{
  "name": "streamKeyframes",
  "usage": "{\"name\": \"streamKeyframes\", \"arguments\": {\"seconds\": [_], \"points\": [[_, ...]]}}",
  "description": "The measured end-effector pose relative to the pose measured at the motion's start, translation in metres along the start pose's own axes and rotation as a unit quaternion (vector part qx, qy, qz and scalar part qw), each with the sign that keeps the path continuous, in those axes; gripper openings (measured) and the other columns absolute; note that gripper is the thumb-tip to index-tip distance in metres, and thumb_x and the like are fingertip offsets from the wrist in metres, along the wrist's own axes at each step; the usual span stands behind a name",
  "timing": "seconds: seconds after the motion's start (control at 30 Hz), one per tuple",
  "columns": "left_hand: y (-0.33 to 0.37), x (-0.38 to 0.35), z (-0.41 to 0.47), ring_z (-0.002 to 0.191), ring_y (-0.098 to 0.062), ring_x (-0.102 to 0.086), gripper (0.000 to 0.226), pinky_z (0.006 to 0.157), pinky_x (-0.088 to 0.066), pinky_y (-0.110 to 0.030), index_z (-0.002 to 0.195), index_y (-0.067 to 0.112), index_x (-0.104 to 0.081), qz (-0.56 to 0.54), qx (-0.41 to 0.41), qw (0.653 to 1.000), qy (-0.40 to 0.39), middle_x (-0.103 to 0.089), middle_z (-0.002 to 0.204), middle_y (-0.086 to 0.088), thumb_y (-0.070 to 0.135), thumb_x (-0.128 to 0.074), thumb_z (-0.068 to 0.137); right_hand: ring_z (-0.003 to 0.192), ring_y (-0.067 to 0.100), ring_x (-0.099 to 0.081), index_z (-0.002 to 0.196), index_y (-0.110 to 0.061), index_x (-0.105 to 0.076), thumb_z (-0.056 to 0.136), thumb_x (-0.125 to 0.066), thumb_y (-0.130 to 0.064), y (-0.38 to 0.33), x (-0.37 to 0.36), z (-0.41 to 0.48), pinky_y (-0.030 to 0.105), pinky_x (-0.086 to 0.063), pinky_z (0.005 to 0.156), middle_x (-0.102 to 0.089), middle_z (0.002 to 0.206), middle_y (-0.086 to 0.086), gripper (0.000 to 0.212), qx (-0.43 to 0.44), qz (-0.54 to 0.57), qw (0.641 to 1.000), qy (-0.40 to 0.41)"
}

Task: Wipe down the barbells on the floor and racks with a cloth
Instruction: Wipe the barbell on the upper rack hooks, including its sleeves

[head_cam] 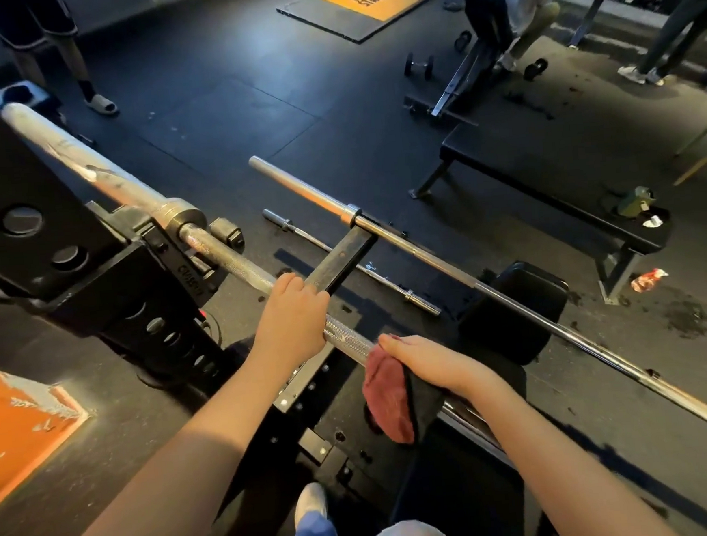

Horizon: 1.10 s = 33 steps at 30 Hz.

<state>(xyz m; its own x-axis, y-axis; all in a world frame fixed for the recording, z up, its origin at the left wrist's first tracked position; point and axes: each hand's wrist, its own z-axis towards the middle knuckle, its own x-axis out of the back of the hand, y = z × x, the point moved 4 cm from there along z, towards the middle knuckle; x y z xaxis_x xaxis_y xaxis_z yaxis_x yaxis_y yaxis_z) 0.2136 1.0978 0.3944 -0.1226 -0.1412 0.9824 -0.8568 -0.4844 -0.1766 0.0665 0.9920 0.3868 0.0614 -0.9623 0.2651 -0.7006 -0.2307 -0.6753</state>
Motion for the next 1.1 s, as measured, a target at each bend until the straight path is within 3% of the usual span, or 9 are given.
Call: {"name": "streamKeyframes", "arguments": {"seconds": [0.1, 0.27, 0.43, 0.53, 0.63, 0.73, 0.9, 1.0, 1.1], "points": [[0.000, 0.003, -0.001, 0.093, -0.018, -0.053, 0.020, 0.102, -0.034, -0.035, 0.093, 0.022, -0.056, 0.003, -0.002, 1.000, 0.003, -0.060, 0.089, 0.004, 0.033, -0.064, 0.079, 0.106, 0.007, -0.059, 0.125, -0.030, -0.053, 0.099, -0.046, -0.041, 0.013, -0.005, -0.011, 0.024, -0.047, 0.093, -0.061, 0.122, -0.003, 0.029, 0.027, 0.024, 0.999, -0.001], [0.000, 0.007, -0.001, 0.088, -0.017, -0.053, 0.013, 0.099, -0.034, -0.034, 0.088, 0.021, -0.055, -0.010, -0.009, 1.000, 0.006, -0.059, 0.085, 0.004, 0.031, -0.062, 0.081, 0.104, 0.003, -0.058, 0.138, -0.029, -0.039, 0.097, -0.048, -0.043, 0.010, -0.015, -0.036, 0.021, -0.049, 0.090, -0.055, 0.120, -0.010, 0.044, 0.101, -0.318, 0.929, 0.160], [0.001, 0.005, 0.000, 0.087, -0.017, -0.052, 0.011, 0.097, -0.035, -0.034, 0.086, 0.021, -0.054, -0.019, -0.010, 1.000, 0.005, -0.059, 0.083, 0.004, 0.028, -0.060, 0.080, 0.087, 0.007, -0.064, 0.107, -0.021, -0.055, 0.101, -0.039, -0.041, -0.020, -0.018, -0.010, 0.029, -0.053, 0.086, -0.062, 0.095, -0.010, 0.026, 0.115, -0.241, 0.948, 0.172], [0.000, 0.006, 0.000, 0.090, -0.018, -0.054, 0.014, 0.097, -0.036, -0.035, 0.090, 0.021, -0.057, -0.006, -0.011, 1.000, -0.002, -0.061, 0.086, 0.004, 0.031, -0.061, 0.080, 0.086, 0.000, -0.062, 0.113, -0.020, -0.055, 0.101, -0.042, -0.036, -0.017, -0.017, -0.007, 0.025, -0.053, 0.086, -0.062, 0.098, -0.008, 0.024, 0.105, -0.199, 0.961, 0.160], [0.001, 0.006, 0.000, 0.091, -0.017, -0.053, 0.017, 0.098, -0.036, -0.035, 0.091, 0.021, -0.057, -0.005, -0.009, 1.000, 0.000, -0.061, 0.089, 0.004, 0.034, -0.063, 0.081, 0.078, -0.009, -0.059, 0.125, -0.025, -0.048, 0.100, -0.037, -0.044, 0.003, -0.019, -0.042, 0.009, -0.046, 0.065, -0.055, 0.094, -0.014, 0.033, 0.092, -0.209, 0.961, 0.156], [0.000, 0.007, 0.000, 0.092, -0.016, -0.053, 0.019, 0.099, -0.036, -0.035, 0.091, 0.021, -0.056, -0.020, -0.004, 1.000, -0.003, -0.060, 0.089, 0.004, 0.036, -0.065, 0.082, 0.097, 0.003, -0.057, 0.143, -0.027, -0.032, 0.099, -0.033, -0.049, 0.011, -0.020, -0.050, 0.018, -0.049, 0.077, -0.052, 0.116, -0.008, 0.049, 0.068, -0.373, 0.901, 0.212], [0.001, 0.007, 0.000, 0.089, -0.017, -0.052, 0.013, 0.097, -0.037, -0.035, 0.089, 0.021, -0.054, -0.019, -0.006, 1.000, 0.000, -0.059, 0.087, 0.003, 0.030, -0.061, 0.083, 0.097, 0.013, -0.061, 0.124, -0.021, -0.044, 0.100, -0.042, -0.038, -0.032, -0.030, -0.001, 0.022, -0.046, 0.076, -0.057, 0.110, -0.002, 0.029, 0.143, -0.359, 0.886, 0.256], [0.002, 0.007, -0.001, 0.088, -0.018, -0.052, 0.012, 0.095, -0.037, -0.035, 0.085, 0.022, -0.052, -0.014, -0.007, 1.000, -0.001, -0.060, 0.085, 0.003, 0.029, -0.061, 0.081, 0.112, 0.014, -0.053, 0.144, -0.021, -0.028, 0.100, -0.044, -0.037, -0.010, -0.031, -0.012, 0.026, -0.047, 0.087, -0.049, 0.127, 0.000, 0.050, 0.103, -0.369, 0.893, 0.235], [0.001, 0.007, 0.000, 0.092, -0.018, -0.053, 0.016, 0.098, -0.034, -0.035, 0.087, 0.022, -0.054, -0.016, -0.004, 1.000, -0.002, -0.060, 0.088, 0.003, 0.033, -0.064, 0.081, 0.113, 0.014, -0.053, 0.152, -0.019, -0.019, 0.094, -0.058, -0.035, 0.015, -0.037, -0.041, 0.024, -0.047, 0.085, -0.049, 0.133, 0.002, 0.072, 0.067, -0.462, 0.840, 0.278]]}}
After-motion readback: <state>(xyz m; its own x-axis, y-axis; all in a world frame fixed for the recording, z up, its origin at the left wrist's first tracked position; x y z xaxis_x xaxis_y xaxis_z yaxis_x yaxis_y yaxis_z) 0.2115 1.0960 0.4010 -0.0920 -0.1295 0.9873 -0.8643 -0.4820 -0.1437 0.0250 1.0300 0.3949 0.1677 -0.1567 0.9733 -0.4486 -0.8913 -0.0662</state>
